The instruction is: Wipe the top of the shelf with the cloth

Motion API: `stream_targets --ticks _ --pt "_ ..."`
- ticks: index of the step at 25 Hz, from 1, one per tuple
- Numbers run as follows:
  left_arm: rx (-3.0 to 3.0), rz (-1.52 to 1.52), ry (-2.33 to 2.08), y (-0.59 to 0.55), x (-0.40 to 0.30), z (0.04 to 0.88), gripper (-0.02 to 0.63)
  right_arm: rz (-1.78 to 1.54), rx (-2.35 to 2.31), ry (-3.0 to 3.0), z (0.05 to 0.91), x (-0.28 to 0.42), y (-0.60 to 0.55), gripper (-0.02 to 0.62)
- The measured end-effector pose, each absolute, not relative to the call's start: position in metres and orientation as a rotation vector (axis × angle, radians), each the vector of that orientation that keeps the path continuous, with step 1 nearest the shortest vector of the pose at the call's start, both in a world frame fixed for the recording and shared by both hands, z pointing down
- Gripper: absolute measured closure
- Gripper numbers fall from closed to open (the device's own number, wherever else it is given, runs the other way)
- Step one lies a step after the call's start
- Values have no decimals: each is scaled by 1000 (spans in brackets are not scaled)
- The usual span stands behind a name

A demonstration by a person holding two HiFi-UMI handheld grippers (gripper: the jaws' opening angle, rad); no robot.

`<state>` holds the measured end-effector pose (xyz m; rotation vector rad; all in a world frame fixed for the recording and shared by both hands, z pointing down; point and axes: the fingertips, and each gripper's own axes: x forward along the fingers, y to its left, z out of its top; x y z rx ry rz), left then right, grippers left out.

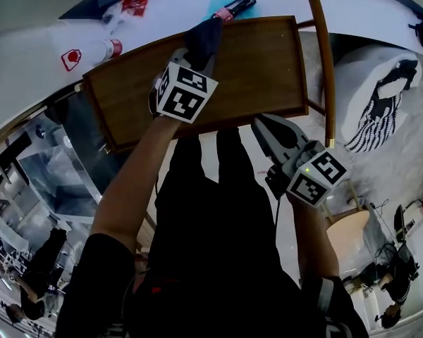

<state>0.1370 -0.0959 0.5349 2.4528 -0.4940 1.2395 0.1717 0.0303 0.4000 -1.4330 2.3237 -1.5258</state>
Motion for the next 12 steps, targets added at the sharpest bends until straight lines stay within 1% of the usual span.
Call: stream_targets --ticks 6,12 --pt "2348 1237 -699 -102 11 532 557 -1532 -1308 2456 395 99 17 591" --pt "2250 1226 -861 -95 -92 532 557 -1547 -1154 2596 394 20 6 591"
